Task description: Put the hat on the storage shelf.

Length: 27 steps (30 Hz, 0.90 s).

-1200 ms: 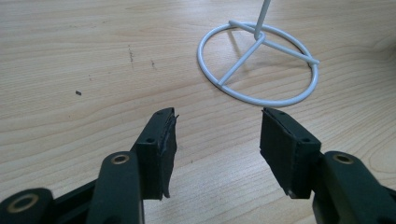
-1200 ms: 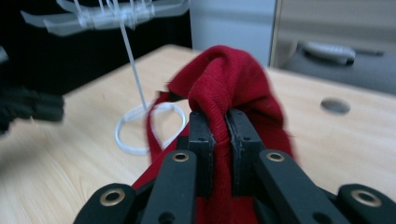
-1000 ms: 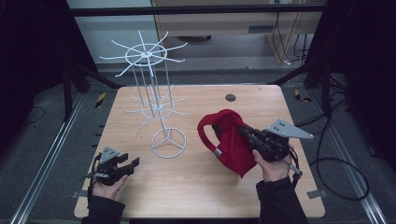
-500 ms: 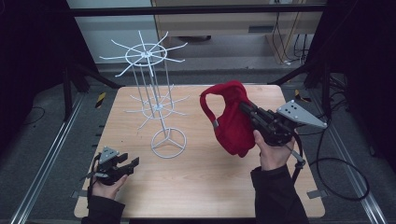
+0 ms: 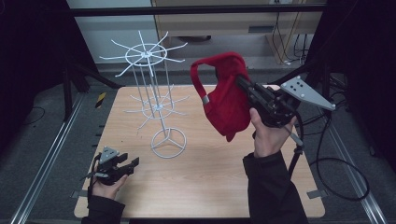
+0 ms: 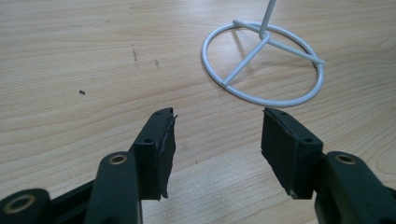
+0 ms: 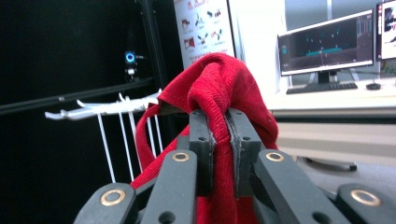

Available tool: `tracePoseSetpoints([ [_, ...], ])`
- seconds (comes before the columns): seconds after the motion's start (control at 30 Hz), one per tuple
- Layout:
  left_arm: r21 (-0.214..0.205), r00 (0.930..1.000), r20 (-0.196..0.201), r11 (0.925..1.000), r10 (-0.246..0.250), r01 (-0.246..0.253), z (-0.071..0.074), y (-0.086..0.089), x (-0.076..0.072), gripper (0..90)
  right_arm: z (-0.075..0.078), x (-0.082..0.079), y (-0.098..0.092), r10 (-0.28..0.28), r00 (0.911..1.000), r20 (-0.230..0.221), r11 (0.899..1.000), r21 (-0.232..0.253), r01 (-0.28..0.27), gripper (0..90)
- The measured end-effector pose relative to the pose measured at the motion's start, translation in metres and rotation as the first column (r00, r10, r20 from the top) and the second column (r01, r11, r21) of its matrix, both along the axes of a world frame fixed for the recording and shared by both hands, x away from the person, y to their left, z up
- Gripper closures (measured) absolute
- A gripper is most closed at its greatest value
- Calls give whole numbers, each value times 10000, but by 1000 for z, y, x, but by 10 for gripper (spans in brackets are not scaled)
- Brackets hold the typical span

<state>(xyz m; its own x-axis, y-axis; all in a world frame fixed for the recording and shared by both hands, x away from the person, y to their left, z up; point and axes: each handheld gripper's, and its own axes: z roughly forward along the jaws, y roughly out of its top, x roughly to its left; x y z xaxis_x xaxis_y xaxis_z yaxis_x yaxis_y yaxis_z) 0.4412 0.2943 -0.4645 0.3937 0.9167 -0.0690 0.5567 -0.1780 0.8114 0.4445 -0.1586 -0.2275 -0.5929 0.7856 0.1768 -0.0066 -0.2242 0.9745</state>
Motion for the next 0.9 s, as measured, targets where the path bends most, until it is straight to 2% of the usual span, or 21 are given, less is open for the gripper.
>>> tracePoseSetpoints([
  [0.27, -11, 10000, 17, 10000, -7, 7, 0, 0, 0, 445, 32, 2, 8, 87, 9992, 384, 9993, 355, -100, 823],
  [0.4, 20, 10000, 30, 10000, -31, 31, 0, 0, 0, 445, 39, 6, 17, 214, 9989, 424, 9991, 365, -230, 823],
  [0.67, 45, 9999, 93, 10000, -44, 44, 1, 0, 0, 445, 35, 27, 41, 325, 9995, -4, 9994, 96, -325, 822],
  [0.9, 31, 9999, 130, 10000, -47, 47, 1, 0, 0, 444, 16, 41, 58, 340, 9980, -526, 9988, -329, -357, 822],
])
